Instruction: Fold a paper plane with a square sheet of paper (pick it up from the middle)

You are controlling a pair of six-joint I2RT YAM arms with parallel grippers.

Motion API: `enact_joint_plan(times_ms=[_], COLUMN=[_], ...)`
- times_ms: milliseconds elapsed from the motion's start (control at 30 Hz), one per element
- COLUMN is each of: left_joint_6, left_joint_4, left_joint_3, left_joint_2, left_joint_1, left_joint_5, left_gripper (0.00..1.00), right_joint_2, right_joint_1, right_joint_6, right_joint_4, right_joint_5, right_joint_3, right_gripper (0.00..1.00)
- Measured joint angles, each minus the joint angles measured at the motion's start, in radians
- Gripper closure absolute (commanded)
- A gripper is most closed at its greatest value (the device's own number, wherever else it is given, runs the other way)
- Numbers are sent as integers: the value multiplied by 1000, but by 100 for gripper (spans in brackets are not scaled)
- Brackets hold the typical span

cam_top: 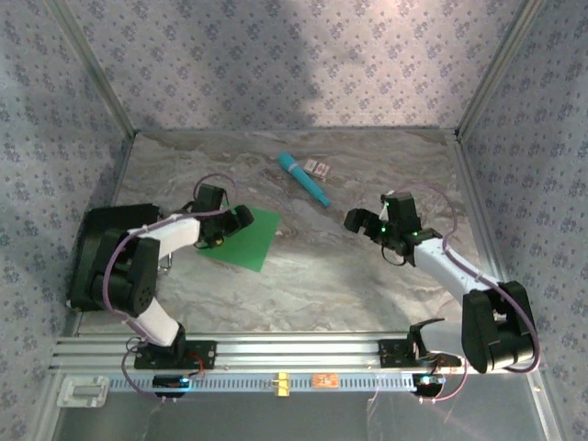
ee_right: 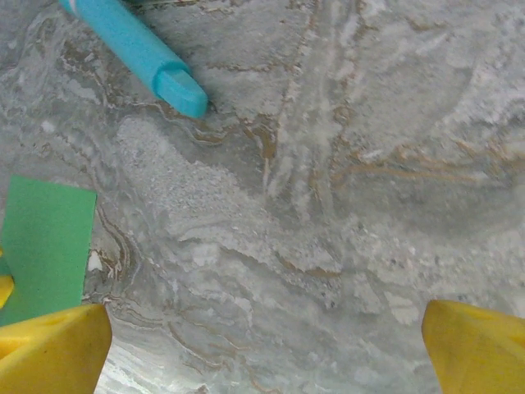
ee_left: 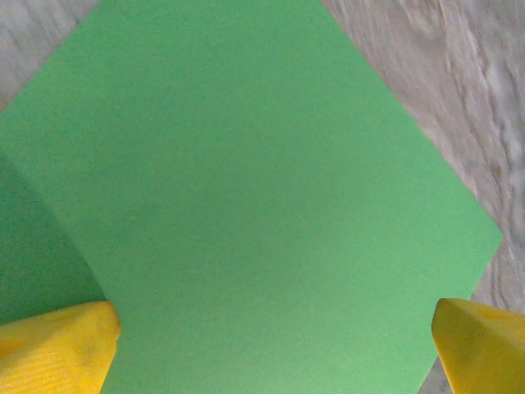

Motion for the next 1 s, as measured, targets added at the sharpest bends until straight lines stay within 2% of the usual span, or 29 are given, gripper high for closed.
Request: enact_joint_plan(times_ms=[200, 267, 333, 500, 567, 733, 867, 1000], left_joint_6=[-277, -323, -310, -106, -8, 199, 286, 307], left_joint_4=[9, -24, -55, -129, -129, -132, -158, -169], left_joint_3=[-103, -113, -106, -12, 15, 34, 38, 55], left_joint_2=[-114, -145, -163, -170, -166, -92, -28, 8], left_joint_1=[-244, -308, -334, -282, -231, -126, -124, -126], left_joint_5=[-118, -151, -184, -201, -158, 32, 117, 142], left_gripper=[0, 0, 0, 0, 0, 0, 0, 0], right_joint_2=[-41, -46, -47, -46, -42, -23, -5, 2], right_joint_1=[32, 41, 51, 75, 84, 94, 101, 114], right_joint_6=[82, 89, 91, 90, 91, 90, 90, 87], right_joint_4=[-10, -10, -10, -7, -2, 7, 9, 2], right_joint_5=[45, 48, 47, 40, 39, 37, 28, 41], right_joint_3=[-29, -29, -29, -29, -29, -29, -21, -6], right_gripper=[1, 1, 1, 1, 1, 1, 1, 1])
